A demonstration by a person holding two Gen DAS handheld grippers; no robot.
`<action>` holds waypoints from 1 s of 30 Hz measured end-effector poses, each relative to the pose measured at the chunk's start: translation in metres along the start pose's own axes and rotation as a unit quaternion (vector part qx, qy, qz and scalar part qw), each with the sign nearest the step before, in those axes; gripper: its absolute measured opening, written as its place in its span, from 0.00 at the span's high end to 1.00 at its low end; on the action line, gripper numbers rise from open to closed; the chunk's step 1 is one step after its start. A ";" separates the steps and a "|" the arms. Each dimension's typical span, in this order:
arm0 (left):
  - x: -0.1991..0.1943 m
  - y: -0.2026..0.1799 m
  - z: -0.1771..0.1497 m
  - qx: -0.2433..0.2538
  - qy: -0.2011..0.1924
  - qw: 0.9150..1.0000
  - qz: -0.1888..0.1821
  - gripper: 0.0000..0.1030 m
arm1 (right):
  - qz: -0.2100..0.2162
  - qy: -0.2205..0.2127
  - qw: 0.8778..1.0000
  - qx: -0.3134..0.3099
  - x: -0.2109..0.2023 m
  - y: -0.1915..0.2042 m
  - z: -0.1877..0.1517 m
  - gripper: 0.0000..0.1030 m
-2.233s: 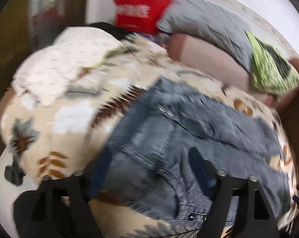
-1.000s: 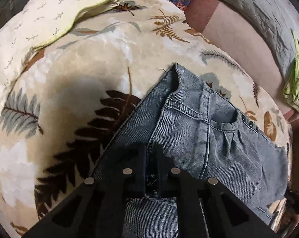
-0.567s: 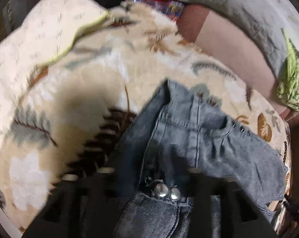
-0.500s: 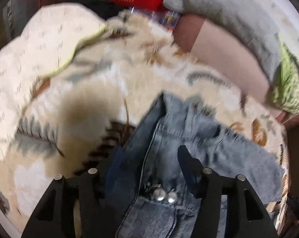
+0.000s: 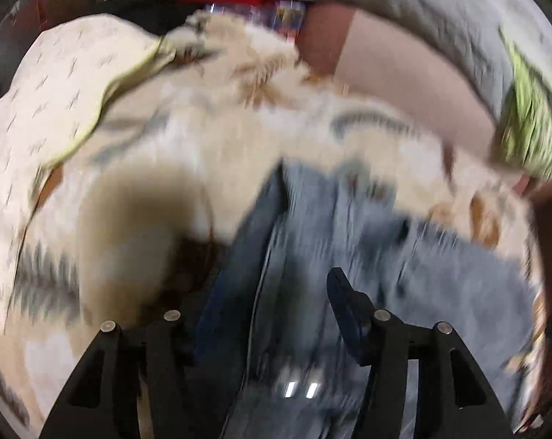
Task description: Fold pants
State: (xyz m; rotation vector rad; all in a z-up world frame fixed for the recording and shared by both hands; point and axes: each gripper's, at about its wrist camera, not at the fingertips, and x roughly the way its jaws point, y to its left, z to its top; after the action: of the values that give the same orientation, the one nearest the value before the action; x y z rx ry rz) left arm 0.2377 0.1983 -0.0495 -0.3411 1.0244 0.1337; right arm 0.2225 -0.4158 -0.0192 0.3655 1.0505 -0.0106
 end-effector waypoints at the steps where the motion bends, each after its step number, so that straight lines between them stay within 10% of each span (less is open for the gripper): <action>1: 0.004 -0.001 0.012 -0.005 -0.001 1.000 -0.007 0.42 | 0.000 -0.007 1.000 0.003 0.001 -0.002 0.012 0.27; 11: 0.078 -0.013 0.049 -0.041 0.042 0.997 -0.045 0.47 | -0.040 0.023 0.999 0.001 0.076 -0.016 0.078 0.29; 14: 0.082 -0.014 0.059 -0.039 0.052 0.996 -0.056 0.74 | -0.063 0.038 0.997 -0.011 0.093 -0.018 0.076 0.38; 20: 0.089 -0.004 0.070 -0.066 0.059 0.993 -0.079 0.76 | -0.072 0.041 0.996 -0.026 0.100 -0.016 0.081 0.40; 24: 0.095 -0.006 0.070 -0.057 0.057 0.995 -0.062 0.95 | -0.074 0.039 0.996 -0.028 0.104 -0.016 0.082 0.41; 30: 0.074 -0.008 0.072 -0.049 0.031 0.996 -0.070 0.98 | -0.078 0.028 0.996 -0.039 0.089 -0.001 0.085 0.80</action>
State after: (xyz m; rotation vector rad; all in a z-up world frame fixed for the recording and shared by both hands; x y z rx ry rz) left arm 0.3364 0.2117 -0.0774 -0.5082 1.0536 0.0470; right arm 0.3387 -0.4279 -0.0577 0.2131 1.1291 -0.0986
